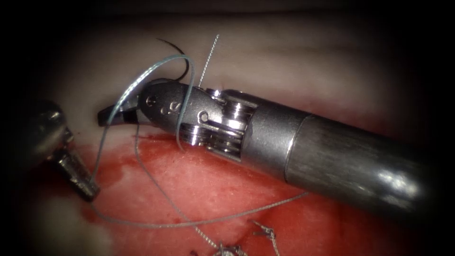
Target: Wound Closure
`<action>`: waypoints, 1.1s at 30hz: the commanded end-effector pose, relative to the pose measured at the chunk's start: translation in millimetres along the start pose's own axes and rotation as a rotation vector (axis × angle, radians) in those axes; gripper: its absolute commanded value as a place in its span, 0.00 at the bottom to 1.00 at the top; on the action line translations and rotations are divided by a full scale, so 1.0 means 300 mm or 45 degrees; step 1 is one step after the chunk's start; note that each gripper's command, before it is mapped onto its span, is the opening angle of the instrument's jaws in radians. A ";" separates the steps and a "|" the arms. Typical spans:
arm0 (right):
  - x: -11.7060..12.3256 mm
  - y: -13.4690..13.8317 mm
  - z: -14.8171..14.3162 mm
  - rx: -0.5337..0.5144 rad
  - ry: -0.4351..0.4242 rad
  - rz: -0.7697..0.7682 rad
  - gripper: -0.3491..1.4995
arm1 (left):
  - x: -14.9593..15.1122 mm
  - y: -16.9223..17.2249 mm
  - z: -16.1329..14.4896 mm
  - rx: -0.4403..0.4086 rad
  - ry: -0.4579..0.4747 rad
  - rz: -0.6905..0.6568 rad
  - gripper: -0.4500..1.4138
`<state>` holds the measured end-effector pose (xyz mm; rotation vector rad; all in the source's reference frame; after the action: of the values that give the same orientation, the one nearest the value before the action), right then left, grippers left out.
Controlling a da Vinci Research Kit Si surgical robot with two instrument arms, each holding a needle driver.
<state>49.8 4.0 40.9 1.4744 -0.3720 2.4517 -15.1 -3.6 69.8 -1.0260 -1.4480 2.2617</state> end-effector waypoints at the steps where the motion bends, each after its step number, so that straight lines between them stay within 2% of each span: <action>1: -0.0025 -0.0041 -0.0034 -0.023 -0.042 0.046 0.00 | 0.003 0.000 -0.005 0.002 0.018 0.013 0.00; 3: -0.0006 -0.0040 -0.0072 -0.056 -0.132 0.138 0.00 | 0.001 -0.002 -0.009 0.024 0.009 0.003 0.00; 5: 0.0028 -0.0051 -0.0142 -0.052 -0.205 0.212 0.00 | -0.003 -0.005 -0.014 0.186 -0.032 -0.005 0.00; 8: 0.0082 -0.0080 -0.0254 0.021 -0.222 0.272 0.00 | -0.010 -0.009 -0.023 0.374 -0.097 -0.026 0.00; 11: 0.0131 -0.0104 -0.0346 0.096 -0.251 0.336 0.00 | -0.015 -0.012 -0.030 0.488 -0.110 -0.087 0.00; 13: 0.0153 -0.0113 -0.0392 0.168 -0.243 0.382 0.00 | -0.017 -0.013 -0.034 0.561 -0.123 -0.213 0.00; 16: 0.0164 -0.0118 -0.0438 0.277 -0.241 0.438 0.00 | -0.020 -0.011 -0.036 0.608 -0.098 -0.389 0.00; 19: 0.0147 -0.0112 -0.0445 0.356 -0.212 0.488 0.00 | -0.021 -0.005 -0.035 0.525 -0.114 -0.508 0.00; 20: 0.0121 -0.0103 -0.0430 0.405 -0.186 0.518 0.00 | -0.019 0.001 -0.033 0.457 -0.115 -0.542 0.00; 21: 0.0121 -0.0103 -0.0430 0.405 -0.186 0.518 0.00 | -0.019 0.001 -0.033 0.457 -0.115 -0.542 0.00; 25: 0.0053 -0.0074 -0.0379 0.461 -0.159 0.541 0.00 | -0.012 0.013 -0.033 0.358 -0.085 -0.537 0.00; 26: 0.0023 -0.0062 -0.0371 0.459 -0.155 0.536 0.00 | -0.008 0.019 -0.035 0.255 -0.018 -0.525 0.00; 27: 0.0023 -0.0062 -0.0371 0.459 -0.155 0.536 0.00 | -0.008 0.019 -0.035 0.255 -0.018 -0.525 0.00; 30: 0.0009 -0.0056 -0.0389 0.444 -0.160 0.540 0.00 | -0.003 0.025 -0.038 0.124 0.096 -0.529 0.00; 31: 0.0010 -0.0054 -0.0397 0.435 -0.165 0.539 0.00 | -0.001 0.027 -0.039 0.074 0.163 -0.529 0.00; 32: 0.0022 -0.0051 -0.0416 0.424 -0.169 0.531 0.00 | 0.001 0.027 -0.040 -0.016 0.293 -0.607 0.00; 33: 0.0022 -0.0051 -0.0416 0.424 -0.169 0.531 0.00 | 0.001 0.027 -0.040 -0.016 0.293 -0.607 0.00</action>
<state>39.4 8.4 37.0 1.8508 -0.3519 2.8666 -6.4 -0.1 60.5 -0.8298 -1.4706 1.6281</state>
